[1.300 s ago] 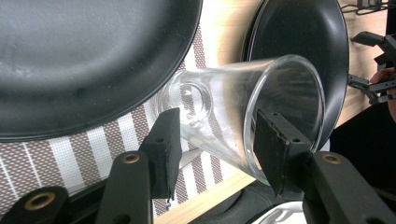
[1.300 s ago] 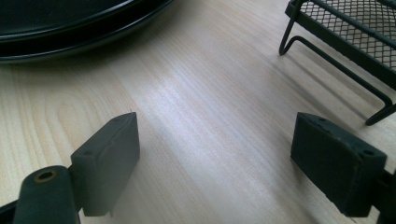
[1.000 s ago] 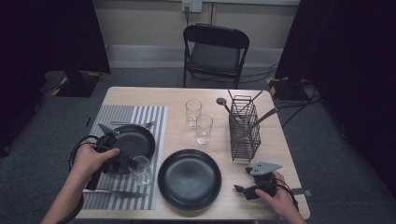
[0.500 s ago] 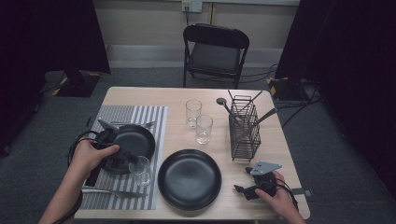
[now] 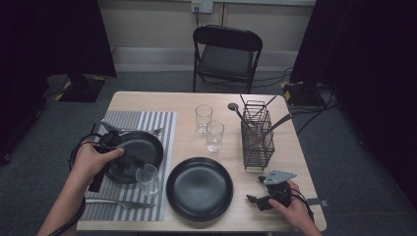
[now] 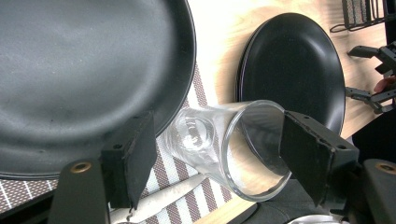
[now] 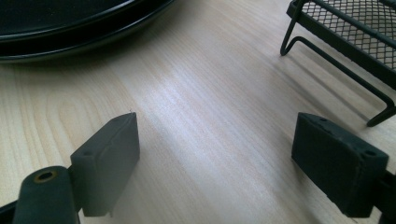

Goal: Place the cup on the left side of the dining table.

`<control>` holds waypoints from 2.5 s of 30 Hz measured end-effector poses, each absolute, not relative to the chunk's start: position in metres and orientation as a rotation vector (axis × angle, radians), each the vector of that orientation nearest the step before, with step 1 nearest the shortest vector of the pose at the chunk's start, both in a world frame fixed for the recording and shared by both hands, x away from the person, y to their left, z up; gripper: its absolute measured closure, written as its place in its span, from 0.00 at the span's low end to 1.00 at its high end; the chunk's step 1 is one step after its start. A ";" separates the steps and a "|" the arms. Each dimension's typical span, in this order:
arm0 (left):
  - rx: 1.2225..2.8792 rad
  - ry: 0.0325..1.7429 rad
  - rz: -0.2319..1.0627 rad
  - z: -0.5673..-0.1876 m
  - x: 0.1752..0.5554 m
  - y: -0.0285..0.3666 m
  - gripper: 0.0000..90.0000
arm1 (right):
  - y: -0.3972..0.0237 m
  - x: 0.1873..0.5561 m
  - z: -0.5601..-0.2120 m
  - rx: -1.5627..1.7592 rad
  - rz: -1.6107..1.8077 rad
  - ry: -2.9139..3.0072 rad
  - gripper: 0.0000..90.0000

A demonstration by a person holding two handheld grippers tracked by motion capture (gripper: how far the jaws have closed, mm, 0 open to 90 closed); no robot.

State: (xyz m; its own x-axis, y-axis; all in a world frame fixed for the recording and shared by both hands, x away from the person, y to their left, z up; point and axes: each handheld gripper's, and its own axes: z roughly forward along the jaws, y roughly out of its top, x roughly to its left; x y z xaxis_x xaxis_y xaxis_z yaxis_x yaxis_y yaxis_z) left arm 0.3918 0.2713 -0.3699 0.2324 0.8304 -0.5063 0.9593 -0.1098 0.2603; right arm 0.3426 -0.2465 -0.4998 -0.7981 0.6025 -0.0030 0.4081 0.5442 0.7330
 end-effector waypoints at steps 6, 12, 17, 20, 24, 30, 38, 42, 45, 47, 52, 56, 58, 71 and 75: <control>1.972 1.617 -0.294 -0.365 0.392 0.276 0.30 | -0.246 0.343 -0.500 0.845 1.104 2.529 0.16; 1.949 1.631 -0.272 -0.366 0.389 0.283 0.30 | -0.246 0.343 -0.500 0.845 1.103 2.530 0.16; 1.924 1.640 -0.271 -0.367 0.387 0.290 0.29 | -0.246 0.343 -0.500 0.842 1.103 2.528 0.16; 1.925 1.642 -0.265 -0.368 0.387 0.294 0.28 | -0.246 0.342 -0.500 0.845 1.099 2.527 0.16; 1.904 1.639 -0.265 -0.368 0.387 0.297 0.28 | -0.247 0.343 -0.500 0.845 1.100 2.527 0.16; 1.901 1.643 -0.250 -0.371 0.387 0.298 0.28 | -0.247 0.343 -0.500 0.845 1.101 2.527 0.16; 1.881 1.671 -0.259 -0.380 0.385 0.300 0.28 | -0.246 0.343 -0.500 0.845 1.102 2.527 0.16; 1.895 1.655 -0.259 -0.385 0.384 0.303 0.28 | -0.246 0.343 -0.500 0.846 1.101 2.527 0.16; 1.899 1.646 -0.253 -0.387 0.382 0.305 0.28 | -0.247 0.342 -0.500 0.846 1.101 2.528 0.16; 1.871 1.655 -0.266 -0.389 0.382 0.305 0.28 | -0.247 0.342 -0.500 0.845 1.100 2.528 0.16; 1.874 1.657 -0.245 -0.394 0.381 0.309 0.28 | -0.246 0.342 -0.500 0.846 1.100 2.527 0.16; 1.875 1.669 -0.252 -0.398 0.380 0.310 0.28 | -0.246 0.342 -0.500 0.846 1.100 2.527 0.16; 1.867 1.673 -0.258 -0.399 0.379 0.311 0.28 | -0.246 0.342 -0.500 0.846 1.100 2.527 0.16; 1.864 1.689 -0.248 -0.416 0.374 0.319 0.28 | -0.246 0.342 -0.500 0.845 1.100 2.527 0.16; 1.844 1.697 -0.252 -0.418 0.373 0.319 0.28 | -0.246 0.342 -0.500 0.844 1.100 2.527 0.16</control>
State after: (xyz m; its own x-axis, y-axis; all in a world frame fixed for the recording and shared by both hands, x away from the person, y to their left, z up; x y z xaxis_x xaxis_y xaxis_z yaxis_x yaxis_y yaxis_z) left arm 0.3726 0.3193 -0.4183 0.1593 0.8356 -0.5257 0.9523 0.0103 0.3051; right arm 0.3424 -0.2465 -0.4998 -0.7979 0.6027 -0.0045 0.4074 0.5449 0.7329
